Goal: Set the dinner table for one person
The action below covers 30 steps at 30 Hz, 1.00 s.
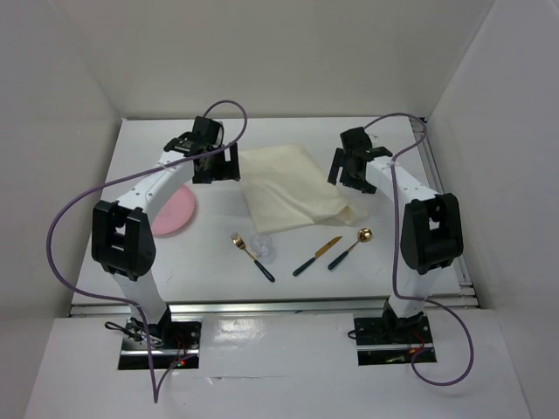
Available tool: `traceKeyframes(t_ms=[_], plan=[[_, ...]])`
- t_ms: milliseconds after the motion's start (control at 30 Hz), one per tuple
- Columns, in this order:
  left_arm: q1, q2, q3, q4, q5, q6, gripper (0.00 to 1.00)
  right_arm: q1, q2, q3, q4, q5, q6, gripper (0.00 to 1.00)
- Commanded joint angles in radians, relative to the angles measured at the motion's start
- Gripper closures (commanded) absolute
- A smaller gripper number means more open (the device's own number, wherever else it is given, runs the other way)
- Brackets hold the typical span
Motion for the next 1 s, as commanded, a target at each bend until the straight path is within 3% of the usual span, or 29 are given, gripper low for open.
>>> traceKeyframes(t_ms=[0,367,633,967], plan=[[-0.007,-0.008,0.004,0.009,0.040,-0.002,0.00,-0.014,-0.063,-0.021,0.000,-0.008,0.015,0.00],[-0.007,0.019,0.024,-0.038,0.130,0.025,0.00,-0.014,-0.236,-0.159,0.058,-0.057,0.015,0.00],[-0.016,0.053,-0.114,0.006,0.264,-0.030,0.00,-0.014,-0.435,-0.437,0.112,-0.093,-0.015,0.04],[-0.100,0.242,-0.061,0.048,0.290,-0.096,0.00,-0.023,-0.479,-0.518,0.156,-0.102,-0.069,0.13]])
